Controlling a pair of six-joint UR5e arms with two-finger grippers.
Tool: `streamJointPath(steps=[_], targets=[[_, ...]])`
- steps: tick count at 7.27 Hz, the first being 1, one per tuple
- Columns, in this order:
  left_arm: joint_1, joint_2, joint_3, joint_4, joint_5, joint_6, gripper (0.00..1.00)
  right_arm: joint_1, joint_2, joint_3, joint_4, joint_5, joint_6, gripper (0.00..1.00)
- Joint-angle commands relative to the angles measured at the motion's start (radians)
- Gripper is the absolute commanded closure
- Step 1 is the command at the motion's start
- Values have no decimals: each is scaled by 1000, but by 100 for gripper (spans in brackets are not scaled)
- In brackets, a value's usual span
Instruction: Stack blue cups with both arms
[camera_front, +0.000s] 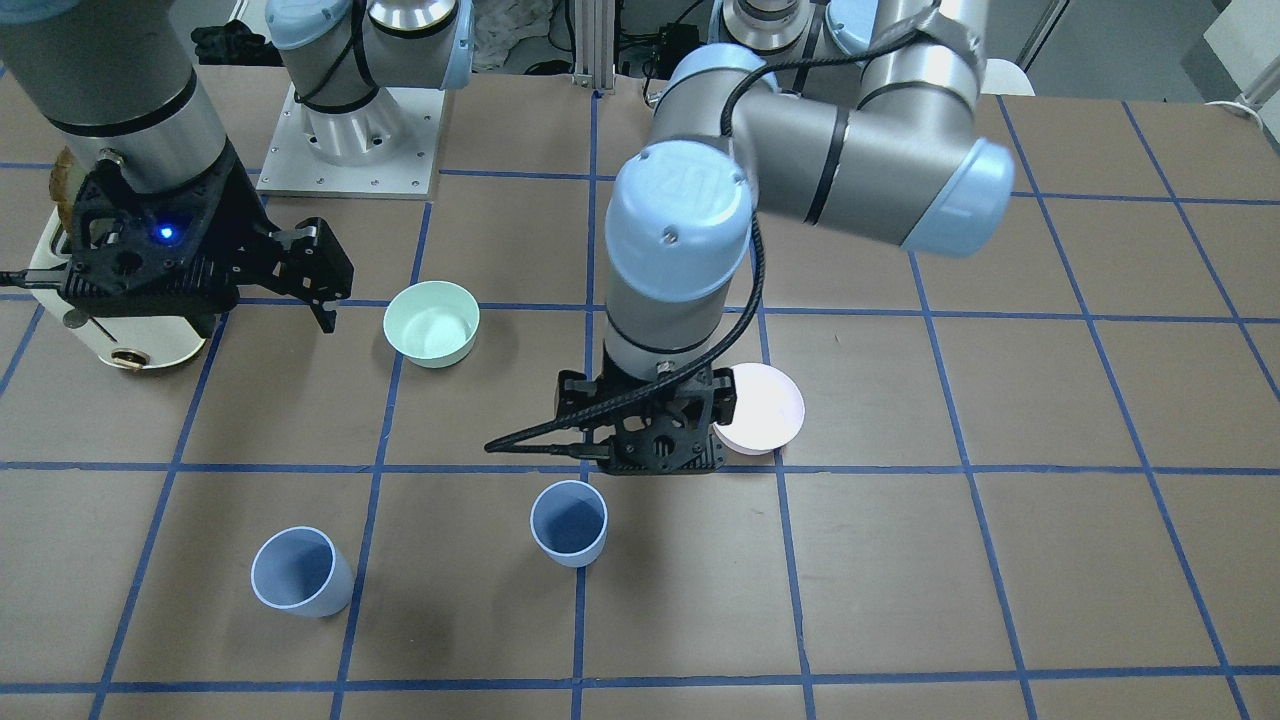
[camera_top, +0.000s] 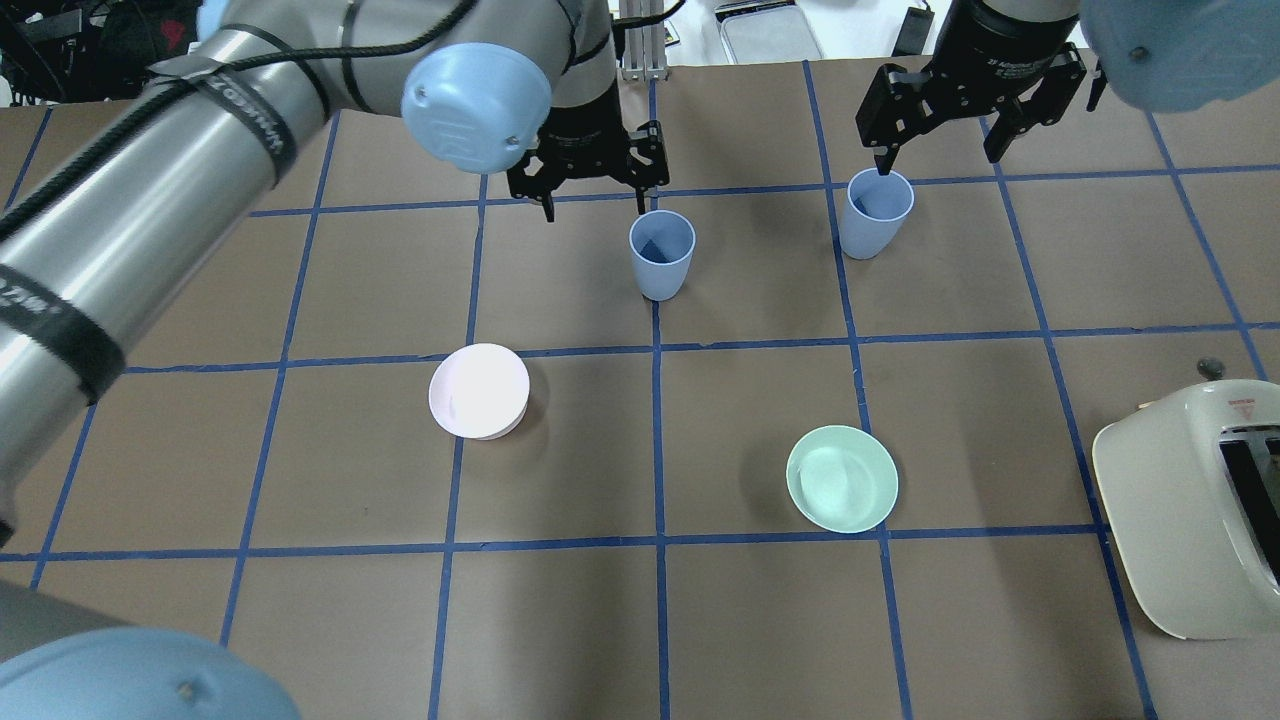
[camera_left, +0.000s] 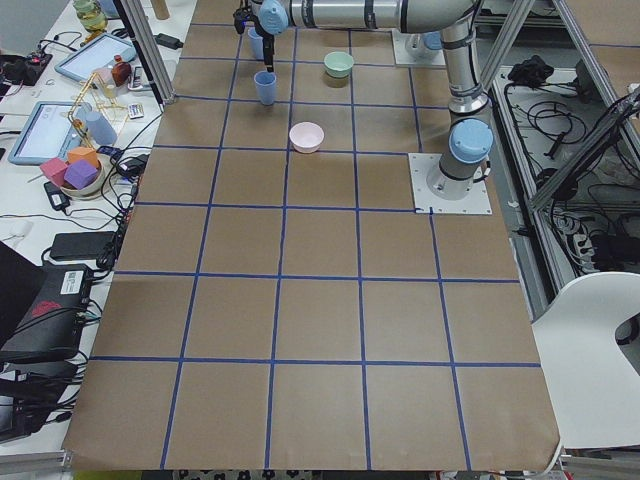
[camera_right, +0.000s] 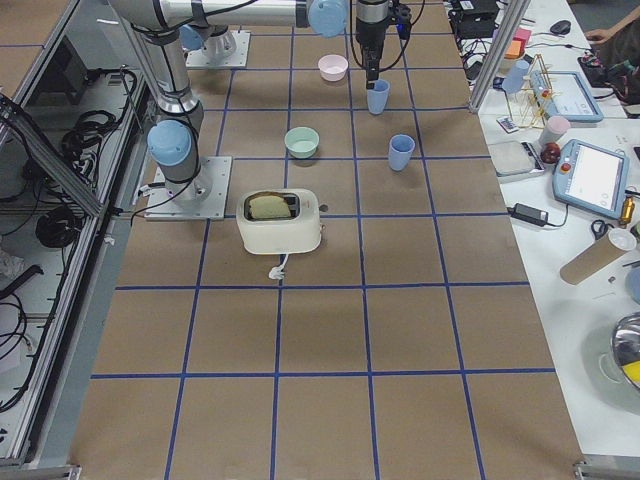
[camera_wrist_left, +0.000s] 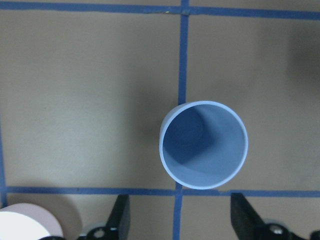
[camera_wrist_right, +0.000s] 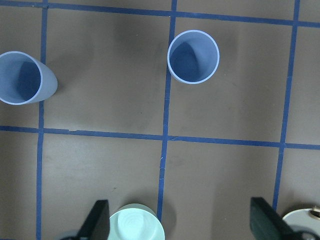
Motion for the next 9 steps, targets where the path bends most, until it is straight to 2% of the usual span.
streamJointPath(steps=[1, 2, 3, 5, 9], targets=[[54, 152, -11, -121, -27, 71, 0, -10, 20, -2, -9, -7, -8, 0], [72, 207, -22, -185, -22, 72, 0, -14, 73, -21, -28, -7, -11, 0], [92, 257, -80, -227, -15, 132, 0, -22, 131, -27, -83, -13, -14, 0], [183, 343, -157, -216, -15, 196, 0, -30, 252, -25, -205, -30, -11, 0], [212, 370, -182, -201, -19, 195, 0, -93, 406, -22, -374, -29, -36, 0]])
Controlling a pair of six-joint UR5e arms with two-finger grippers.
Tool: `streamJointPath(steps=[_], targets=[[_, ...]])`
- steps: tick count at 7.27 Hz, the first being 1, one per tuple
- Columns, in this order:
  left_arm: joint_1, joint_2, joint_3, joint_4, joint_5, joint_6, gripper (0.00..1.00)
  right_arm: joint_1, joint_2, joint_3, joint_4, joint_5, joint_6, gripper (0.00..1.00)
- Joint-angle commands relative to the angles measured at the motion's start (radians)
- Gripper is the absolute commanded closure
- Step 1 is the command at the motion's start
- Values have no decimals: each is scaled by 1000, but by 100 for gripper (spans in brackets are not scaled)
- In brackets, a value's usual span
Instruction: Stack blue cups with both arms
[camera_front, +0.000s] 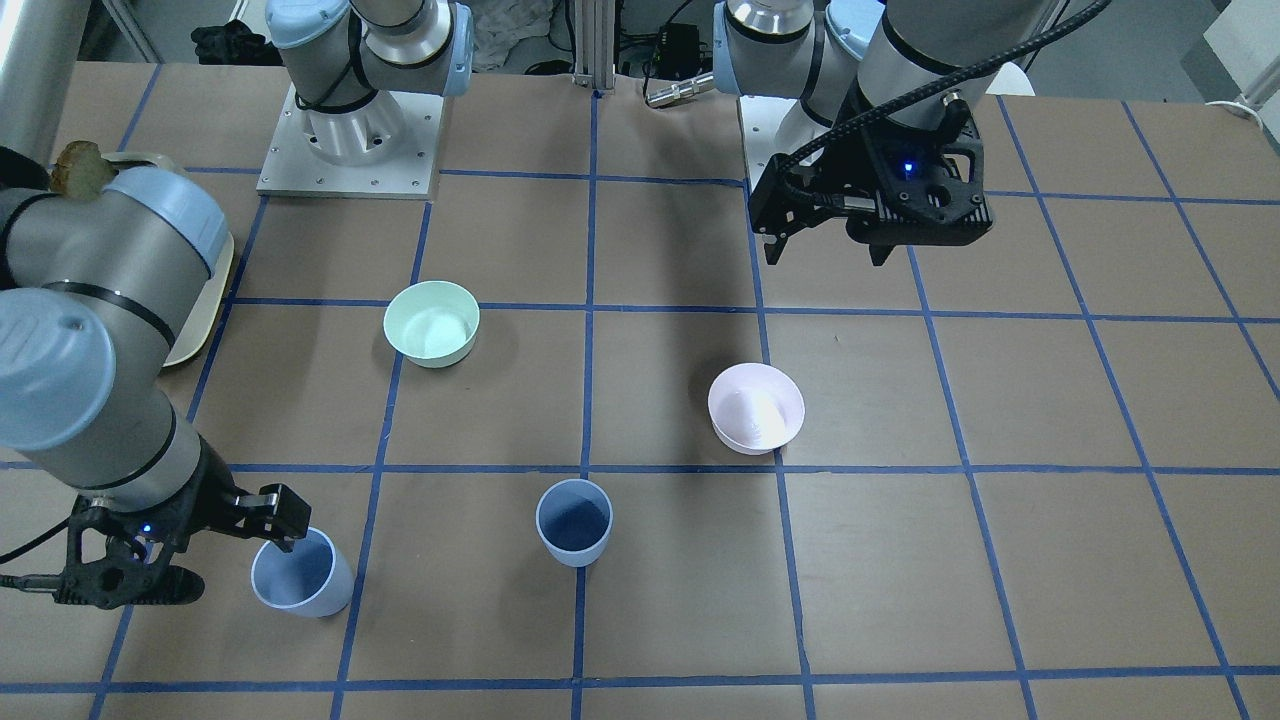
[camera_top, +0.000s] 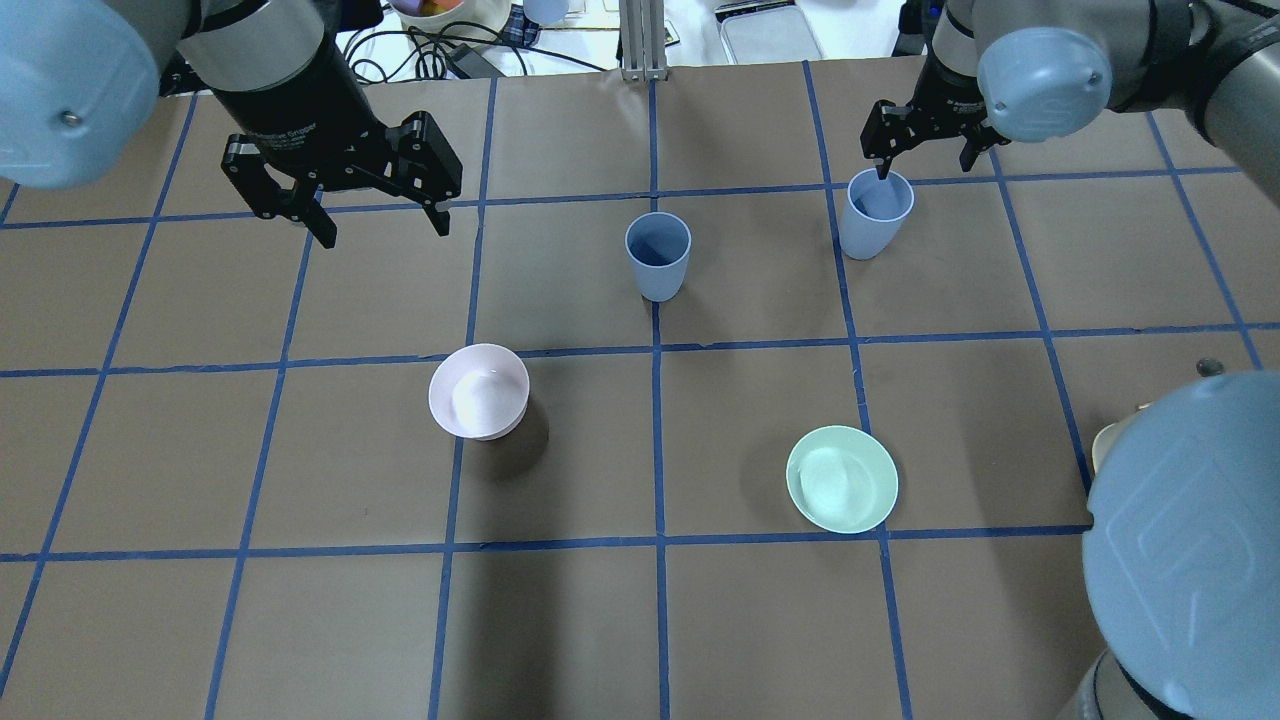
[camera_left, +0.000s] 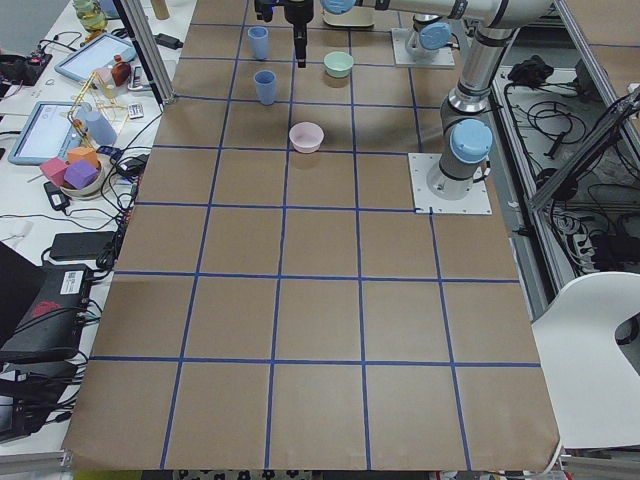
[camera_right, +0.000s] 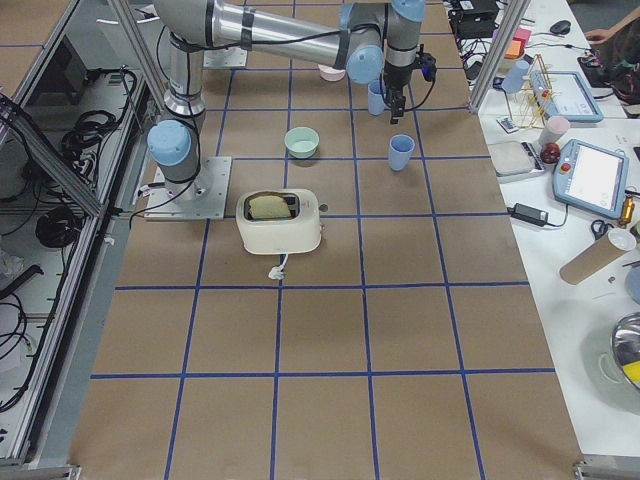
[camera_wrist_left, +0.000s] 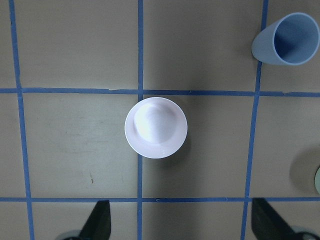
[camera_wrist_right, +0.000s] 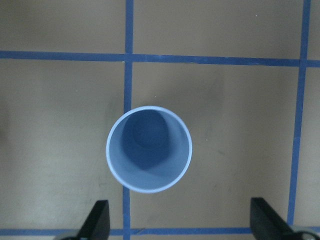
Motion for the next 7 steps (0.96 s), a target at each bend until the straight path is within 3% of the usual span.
streamJointPath(steps=[1, 2, 3, 5, 6, 7], targets=[[0, 5, -3, 8, -1, 3, 0, -10, 49, 12, -48, 1, -12, 1], [-1, 4, -3, 8, 0, 3, 0, -9, 63, 10, -51, 0, -12, 12], [-1, 5, -3, 8, 2, 3, 0, -10, 92, 7, -52, 3, -12, 34], [0, 2, 3, 9, 0, 3, 0, -10, 94, 1, -51, 4, -11, 87], [6, 2, 4, 9, 3, 3, 0, -9, 89, -2, -51, 10, -12, 100], [6, 4, 3, 9, 3, 3, 0, -9, 89, -3, -51, 14, -14, 100]])
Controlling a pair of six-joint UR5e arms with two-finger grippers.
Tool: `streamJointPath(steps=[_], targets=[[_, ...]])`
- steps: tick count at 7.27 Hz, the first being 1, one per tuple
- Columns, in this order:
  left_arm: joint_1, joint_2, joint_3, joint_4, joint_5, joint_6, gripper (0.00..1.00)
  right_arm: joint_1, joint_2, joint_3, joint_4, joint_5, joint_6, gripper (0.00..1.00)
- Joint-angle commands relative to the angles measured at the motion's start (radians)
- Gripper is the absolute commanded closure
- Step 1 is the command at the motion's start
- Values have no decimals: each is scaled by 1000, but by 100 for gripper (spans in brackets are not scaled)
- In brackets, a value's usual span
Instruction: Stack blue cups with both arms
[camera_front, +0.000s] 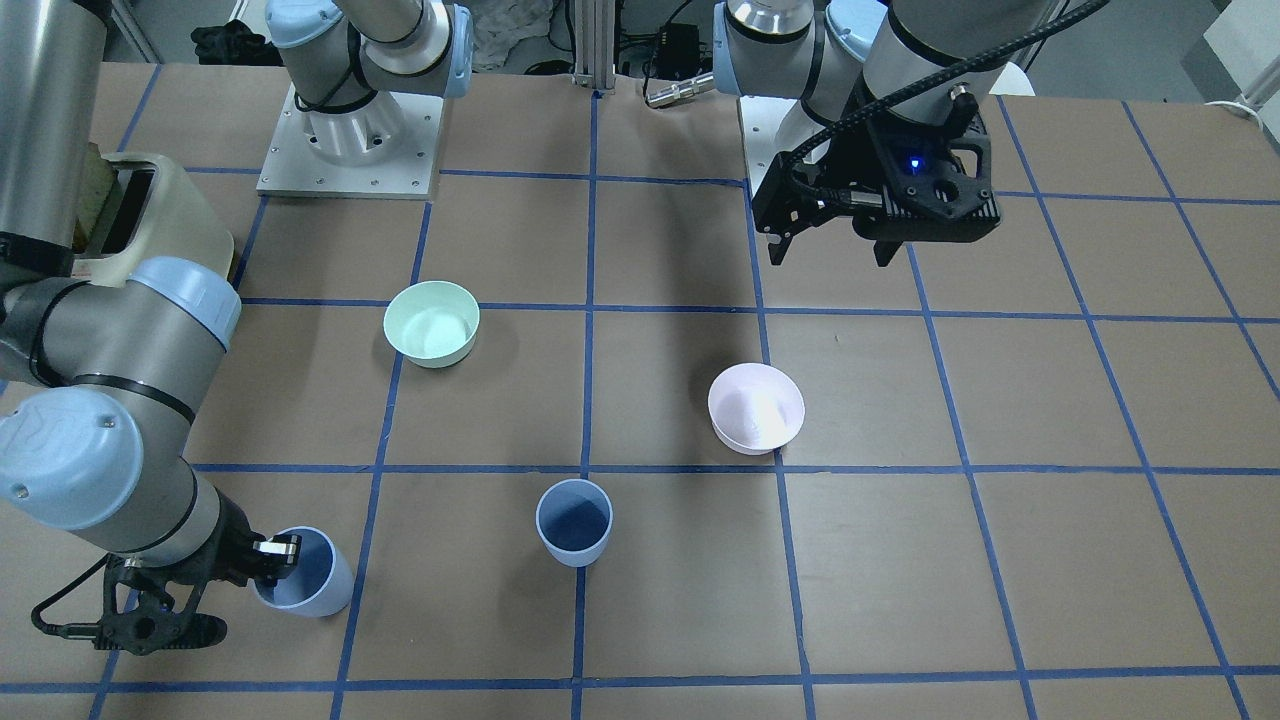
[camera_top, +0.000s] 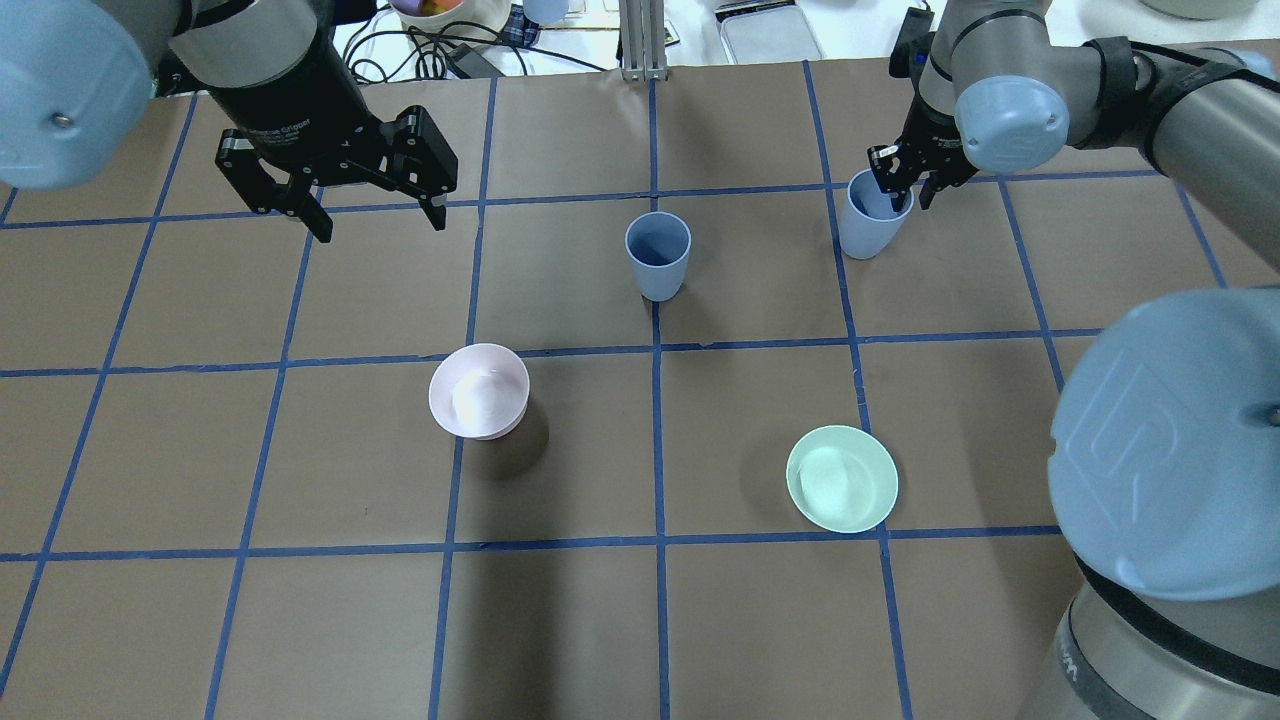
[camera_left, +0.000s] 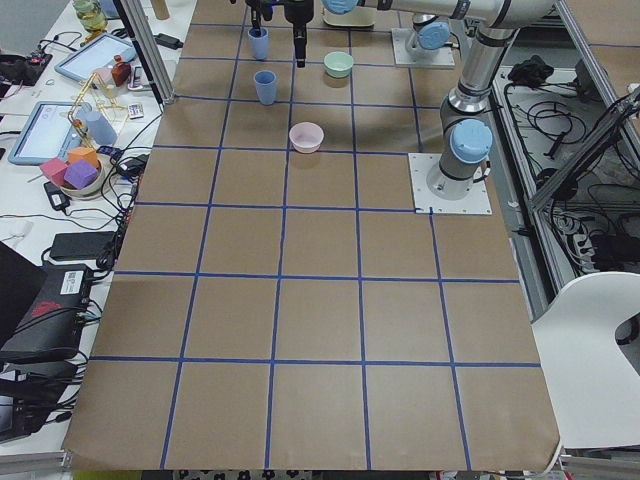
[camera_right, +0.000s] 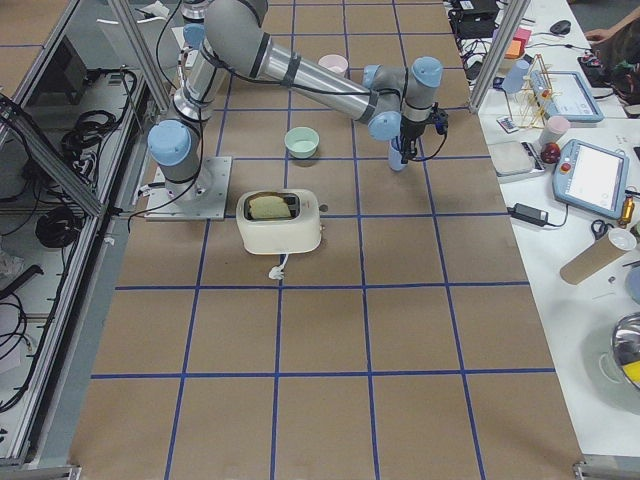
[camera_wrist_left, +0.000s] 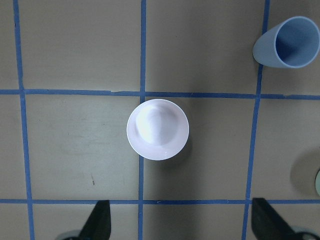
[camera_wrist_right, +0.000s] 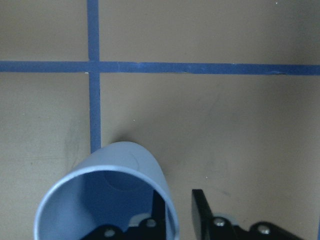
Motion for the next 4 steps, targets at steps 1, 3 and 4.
streamJointPath(steps=[1, 3, 4], targets=[[2, 1, 2, 0, 1, 0, 0, 4, -16, -7, 2, 5, -2, 100], [5, 4, 2, -1, 3, 0, 0, 54, -97, -25, 53, 9, 15, 100], [5, 3, 3, 0, 3, 0, 0, 132, -123, -73, 95, 16, 52, 100]])
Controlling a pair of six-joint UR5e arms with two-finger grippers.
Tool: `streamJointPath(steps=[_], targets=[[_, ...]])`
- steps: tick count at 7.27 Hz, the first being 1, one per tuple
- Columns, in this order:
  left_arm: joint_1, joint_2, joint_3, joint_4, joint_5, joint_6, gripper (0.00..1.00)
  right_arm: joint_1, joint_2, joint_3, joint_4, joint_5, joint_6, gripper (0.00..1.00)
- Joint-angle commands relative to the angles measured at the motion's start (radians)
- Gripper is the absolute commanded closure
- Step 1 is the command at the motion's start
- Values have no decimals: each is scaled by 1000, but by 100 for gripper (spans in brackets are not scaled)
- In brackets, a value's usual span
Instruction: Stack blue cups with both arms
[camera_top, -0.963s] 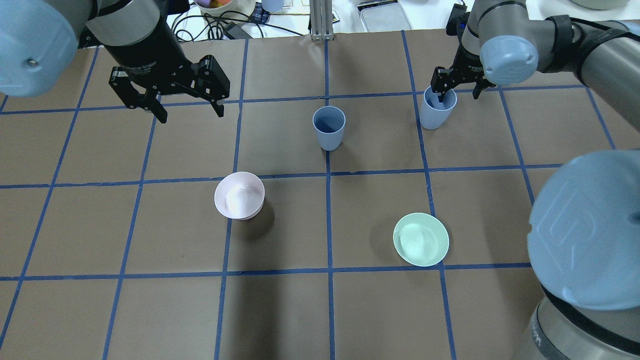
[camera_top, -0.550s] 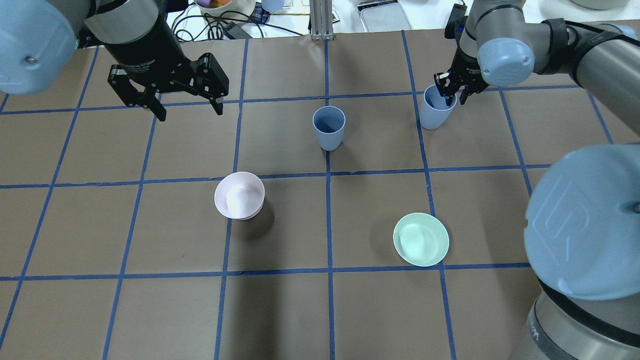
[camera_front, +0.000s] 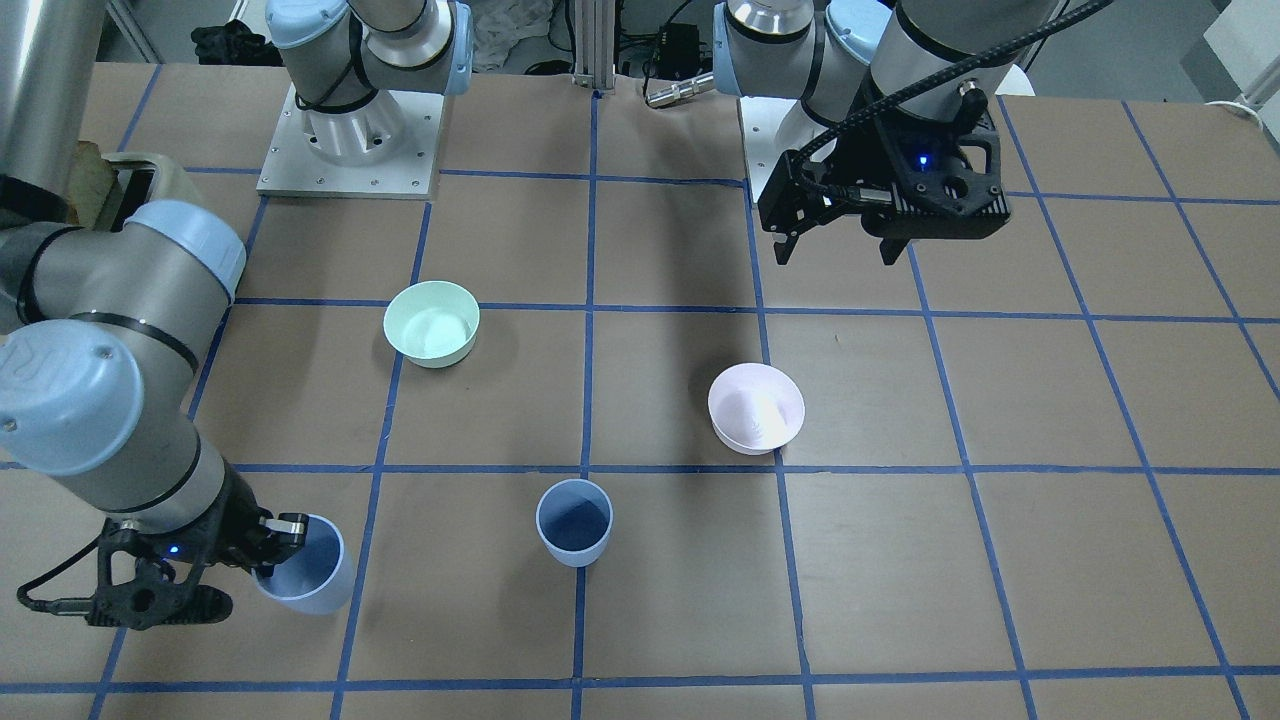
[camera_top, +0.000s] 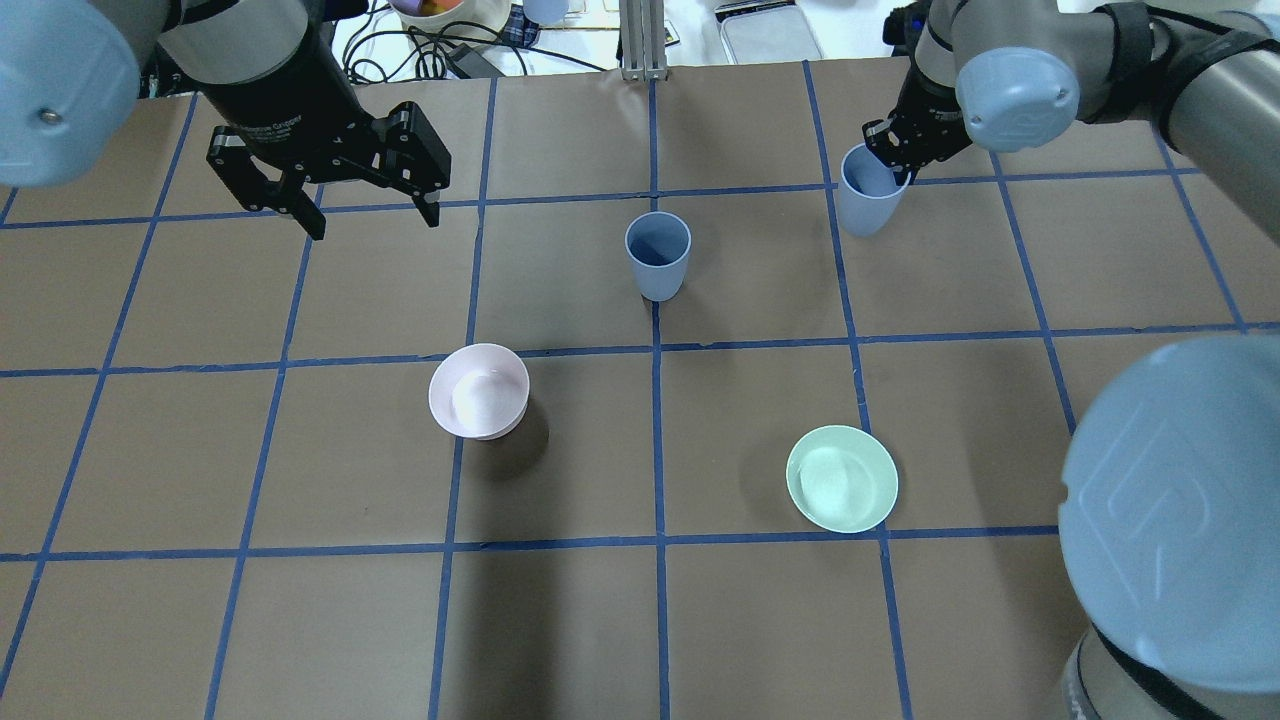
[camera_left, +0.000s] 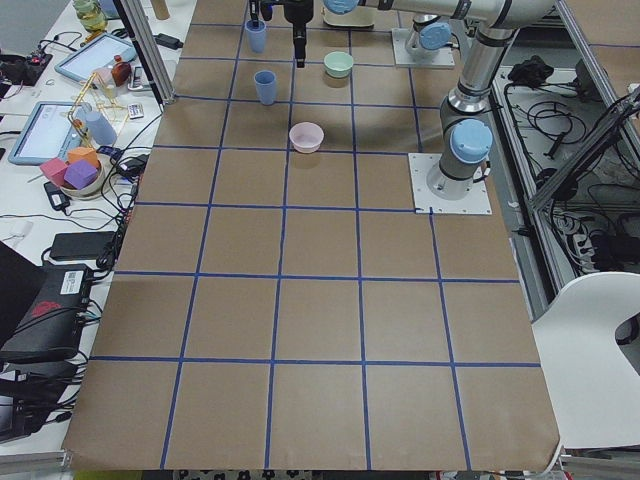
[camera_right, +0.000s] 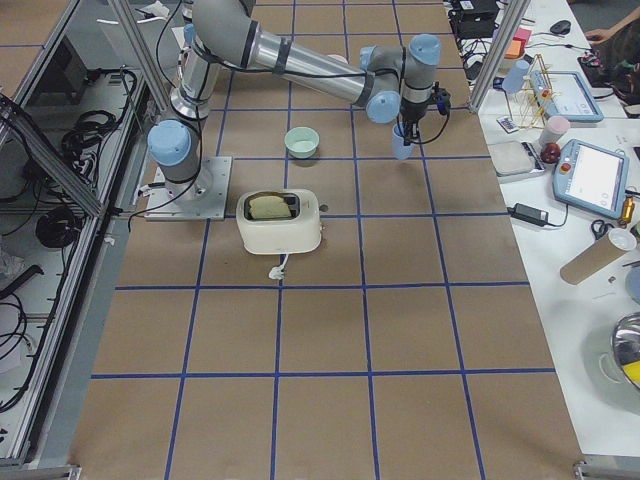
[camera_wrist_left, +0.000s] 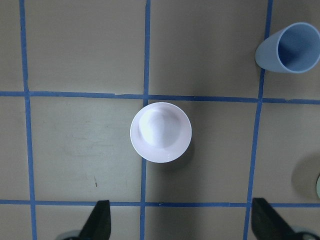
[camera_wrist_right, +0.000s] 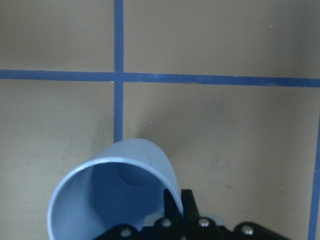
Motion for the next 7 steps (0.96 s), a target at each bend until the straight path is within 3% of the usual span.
streamJointPath(steps=[1, 4, 7], targets=[[2, 1, 1, 0, 0, 0, 0, 151, -39, -95, 103, 12, 127, 100], [-1, 0, 3, 0, 0, 0, 0, 280, -22, -131, 120, 54, 360, 100], [0, 0, 3, 0, 0, 0, 0, 315, -5, -125, 145, 54, 364, 100]])
